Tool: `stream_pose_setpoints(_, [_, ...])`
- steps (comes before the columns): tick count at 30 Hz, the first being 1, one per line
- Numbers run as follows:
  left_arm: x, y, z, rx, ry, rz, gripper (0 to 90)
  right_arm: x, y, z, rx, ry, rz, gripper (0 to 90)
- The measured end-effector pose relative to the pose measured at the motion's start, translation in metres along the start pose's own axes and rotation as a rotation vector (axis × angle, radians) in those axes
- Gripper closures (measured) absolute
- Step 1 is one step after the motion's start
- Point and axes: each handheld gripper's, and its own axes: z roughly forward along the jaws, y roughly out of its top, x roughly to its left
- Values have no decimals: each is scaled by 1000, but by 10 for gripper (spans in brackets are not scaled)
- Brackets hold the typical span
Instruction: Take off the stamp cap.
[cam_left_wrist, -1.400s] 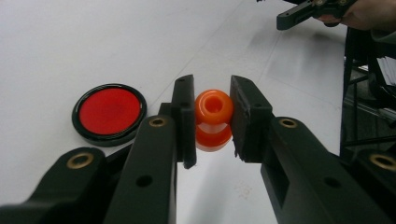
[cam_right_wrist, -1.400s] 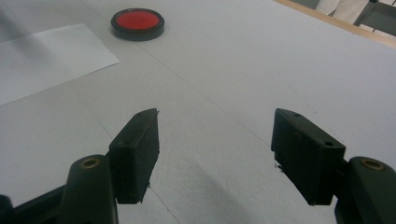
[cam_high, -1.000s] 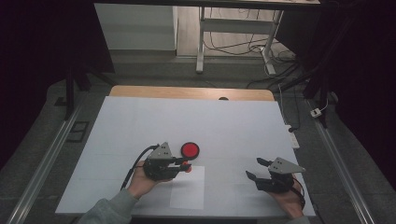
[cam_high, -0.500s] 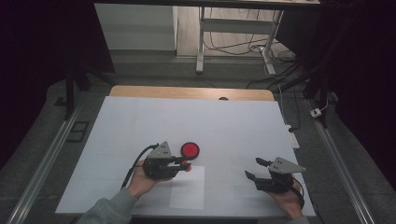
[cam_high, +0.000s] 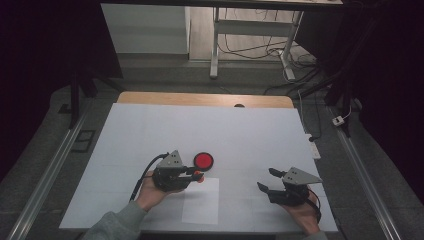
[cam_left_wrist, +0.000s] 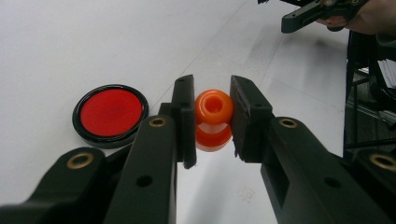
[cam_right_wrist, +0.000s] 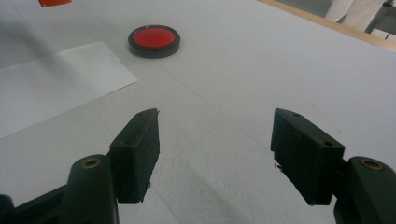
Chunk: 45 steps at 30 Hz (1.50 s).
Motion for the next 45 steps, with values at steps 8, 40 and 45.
stream_pose_setpoints(8, [0, 0, 1, 1, -3, -2, 723, 9, 8, 9, -6, 25, -10, 323])
stream_pose_setpoints(40, [1, 1, 7, 9, -3, -1, 724, 42, 32, 49, -6, 125, -67, 325])
stream_pose_setpoints(45, [1, 1, 7, 9, -4, -1, 723, 46, 35, 55, -12, 140, -70, 326])
